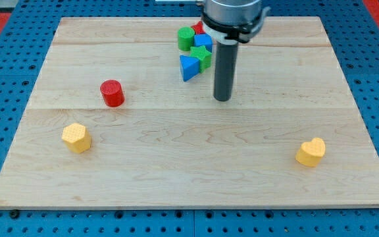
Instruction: Move the yellow heart parallel to the right of the yellow hexagon
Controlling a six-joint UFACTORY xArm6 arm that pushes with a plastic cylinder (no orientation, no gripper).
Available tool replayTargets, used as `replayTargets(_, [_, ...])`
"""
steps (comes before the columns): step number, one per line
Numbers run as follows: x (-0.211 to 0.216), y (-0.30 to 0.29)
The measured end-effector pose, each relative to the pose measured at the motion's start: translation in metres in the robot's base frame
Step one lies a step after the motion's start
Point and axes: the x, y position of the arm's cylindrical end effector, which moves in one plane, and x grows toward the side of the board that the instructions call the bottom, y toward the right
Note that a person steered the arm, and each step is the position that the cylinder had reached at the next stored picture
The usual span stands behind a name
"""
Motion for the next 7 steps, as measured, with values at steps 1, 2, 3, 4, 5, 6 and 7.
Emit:
replayTargets(1, [0.015,0.029])
replayTargets(2, [0.034,0.116])
replayTargets(3, [0.053,0.195])
replayTargets(4, [0.104,0.205])
replayTargets(5, [0.139,0.169])
replayTargets(6, [0.131,0.108])
replayTargets(7, [0.113,0.076])
